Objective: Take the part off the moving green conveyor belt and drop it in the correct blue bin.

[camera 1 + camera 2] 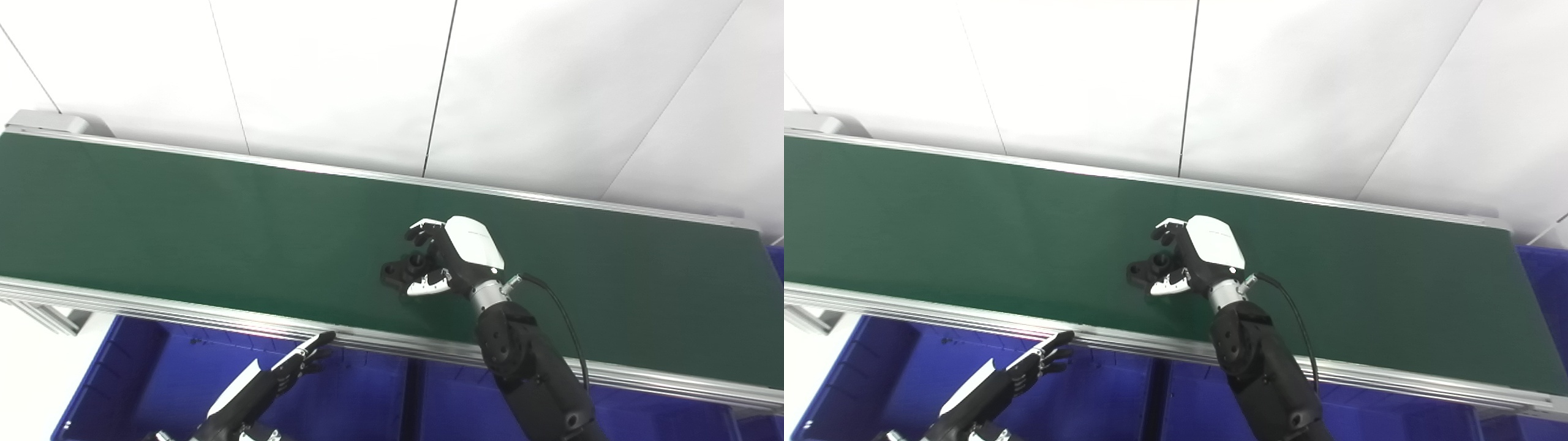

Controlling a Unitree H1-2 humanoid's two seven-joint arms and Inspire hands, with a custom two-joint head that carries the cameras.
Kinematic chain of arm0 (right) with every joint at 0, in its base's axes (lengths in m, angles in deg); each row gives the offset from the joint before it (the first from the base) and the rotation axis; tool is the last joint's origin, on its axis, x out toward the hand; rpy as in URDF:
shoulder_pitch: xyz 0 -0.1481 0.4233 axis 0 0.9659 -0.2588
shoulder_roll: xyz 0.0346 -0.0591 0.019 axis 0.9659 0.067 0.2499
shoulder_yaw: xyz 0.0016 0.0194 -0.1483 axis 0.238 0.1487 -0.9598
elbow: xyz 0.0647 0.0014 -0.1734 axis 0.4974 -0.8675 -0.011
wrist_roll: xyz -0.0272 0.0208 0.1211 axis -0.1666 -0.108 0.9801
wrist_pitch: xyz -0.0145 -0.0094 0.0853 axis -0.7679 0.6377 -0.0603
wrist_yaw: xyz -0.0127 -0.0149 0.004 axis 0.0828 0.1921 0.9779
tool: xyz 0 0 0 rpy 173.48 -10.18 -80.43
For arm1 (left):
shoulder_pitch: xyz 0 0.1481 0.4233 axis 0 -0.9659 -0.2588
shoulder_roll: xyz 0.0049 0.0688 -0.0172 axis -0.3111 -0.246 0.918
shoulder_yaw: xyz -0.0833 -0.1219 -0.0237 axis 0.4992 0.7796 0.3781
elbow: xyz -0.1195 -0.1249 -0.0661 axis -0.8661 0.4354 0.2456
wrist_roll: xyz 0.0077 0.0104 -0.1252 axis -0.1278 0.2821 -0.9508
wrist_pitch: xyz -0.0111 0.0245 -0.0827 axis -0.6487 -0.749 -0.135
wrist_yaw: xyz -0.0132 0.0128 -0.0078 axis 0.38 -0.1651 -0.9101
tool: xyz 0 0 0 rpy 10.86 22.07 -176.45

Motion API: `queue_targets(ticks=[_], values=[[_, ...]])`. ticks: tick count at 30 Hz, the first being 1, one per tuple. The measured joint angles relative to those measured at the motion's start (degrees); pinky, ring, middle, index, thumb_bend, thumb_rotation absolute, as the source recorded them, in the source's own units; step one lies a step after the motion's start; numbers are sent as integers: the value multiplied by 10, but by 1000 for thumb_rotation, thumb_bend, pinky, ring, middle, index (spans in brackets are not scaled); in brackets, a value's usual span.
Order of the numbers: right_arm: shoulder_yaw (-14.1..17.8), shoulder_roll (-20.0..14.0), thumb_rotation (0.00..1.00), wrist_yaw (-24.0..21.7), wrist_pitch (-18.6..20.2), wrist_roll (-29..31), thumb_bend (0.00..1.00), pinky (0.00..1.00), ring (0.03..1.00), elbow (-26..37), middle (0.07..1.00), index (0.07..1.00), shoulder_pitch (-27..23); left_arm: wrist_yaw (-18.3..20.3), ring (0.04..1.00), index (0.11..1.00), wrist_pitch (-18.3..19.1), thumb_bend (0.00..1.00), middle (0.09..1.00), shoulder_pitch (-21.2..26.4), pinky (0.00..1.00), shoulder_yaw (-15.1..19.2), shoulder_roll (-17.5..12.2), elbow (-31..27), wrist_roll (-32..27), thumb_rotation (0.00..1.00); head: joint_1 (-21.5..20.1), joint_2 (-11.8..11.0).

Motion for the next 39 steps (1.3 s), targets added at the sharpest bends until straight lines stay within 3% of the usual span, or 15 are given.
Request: queue_targets(ticks=[13, 14, 20, 23, 27, 32, 35, 39], values=[[-55, -38, 0, -29, 15, -60, 530, 181, 249, 36, 472, 483, 0, 30, 933, 950, 0, 952, 979, -2, 883, 29, 17, 1, -3, 414, -1, 4], [-58, -40, 0, -29, 15, -69, 524, 178, 245, 38, 429, 489, 0, 32, 932, 951, 0, 949, 979, -2, 881, 31, 17, 1, -3, 417, -1, 4], [-60, -44, 0, -18, 15, -98, 522, 117, 177, 49, 403, 482, 4, 48, 932, 946, 0, 953, 979, -2, 875, 39, 23, 1, -13, 404, -1, 8], [-55, -47, 0, -20, 19, -105, 522, 140, 204, 70, 407, 486, 19, 60, 936, 948, 0, 946, 981, -3, 875, 47, 31, 1, -19, 400, -1, 11], [-47, -51, 0, -52, 23, -109, 529, 192, 261, 148, 471, 484, 72, 72, 938, 945, 0, 942, 981, -4, 876, 58, 38, 1, -20, 394, -4, 17], [-12, -56, 0, -93, 38, -110, 522, 190, 254, 270, 403, 513, 135, 85, 937, 947, 0, 940, 982, -5, 876, 67, 41, 1, -21, 397, -9, 27], [17, -58, 0, -98, 38, -112, 521, 167, 242, 346, 413, 518, 163, 95, 940, 945, 0, 937, 981, -7, 881, 73, 48, 0, -28, 386, -9, 30], [37, -57, 0, -106, 38, -109, 524, 151, 222, 390, 444, 506, 205, 98, 930, 943, -1, 948, 980, -8, 862, 74, 54, -5, -27, 390, -5, 37]])
